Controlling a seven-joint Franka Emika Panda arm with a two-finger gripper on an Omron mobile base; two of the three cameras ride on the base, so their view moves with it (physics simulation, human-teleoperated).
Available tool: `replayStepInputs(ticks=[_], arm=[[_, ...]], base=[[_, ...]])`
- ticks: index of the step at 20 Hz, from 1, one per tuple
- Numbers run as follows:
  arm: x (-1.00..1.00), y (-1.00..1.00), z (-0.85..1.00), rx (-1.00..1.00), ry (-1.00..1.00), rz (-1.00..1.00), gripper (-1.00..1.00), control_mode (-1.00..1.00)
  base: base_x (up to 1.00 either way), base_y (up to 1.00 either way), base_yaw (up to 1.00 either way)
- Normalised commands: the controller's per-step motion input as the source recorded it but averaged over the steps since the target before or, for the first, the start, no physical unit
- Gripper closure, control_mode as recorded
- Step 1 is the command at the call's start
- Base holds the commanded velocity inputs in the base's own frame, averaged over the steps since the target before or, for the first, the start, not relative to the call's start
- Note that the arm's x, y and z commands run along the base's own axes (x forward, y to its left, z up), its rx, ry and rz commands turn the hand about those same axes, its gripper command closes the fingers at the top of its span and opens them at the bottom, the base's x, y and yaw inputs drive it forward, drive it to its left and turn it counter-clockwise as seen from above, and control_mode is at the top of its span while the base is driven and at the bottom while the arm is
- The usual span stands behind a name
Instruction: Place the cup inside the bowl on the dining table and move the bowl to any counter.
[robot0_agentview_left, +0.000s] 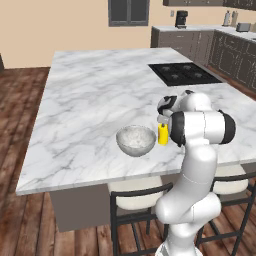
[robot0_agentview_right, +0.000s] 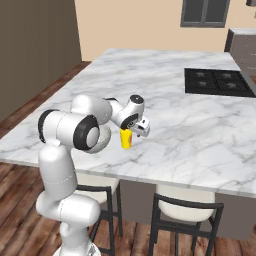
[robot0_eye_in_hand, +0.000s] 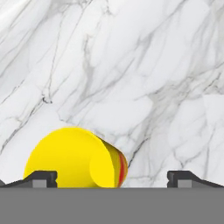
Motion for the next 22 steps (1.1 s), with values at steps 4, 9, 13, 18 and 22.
replayStepInputs(ticks=[4, 9, 13, 18, 22], arm=[[0.01, 0.00, -0.05, 0.00, 0.00, 0.00, -1.00, -1.00], [0.11, 0.00, 0.00, 0.00, 0.00, 0.00, -1.00, -1.00], [0.11, 0.00, -0.03, 0.00, 0.00, 0.00, -1.00, -1.00], [0.09, 0.00, -0.09, 0.00, 0.00, 0.00, -1.00, -1.00], [0.00, 0.00, -0.11, 0.00, 0.00, 0.00, -1.00, -1.00]], base=[[0.00, 0.00, 0.00], [0.00, 0.00, 0.00], [0.00, 0.00, 0.00], [0.00, 0.00, 0.00], [0.00, 0.00, 0.00]])
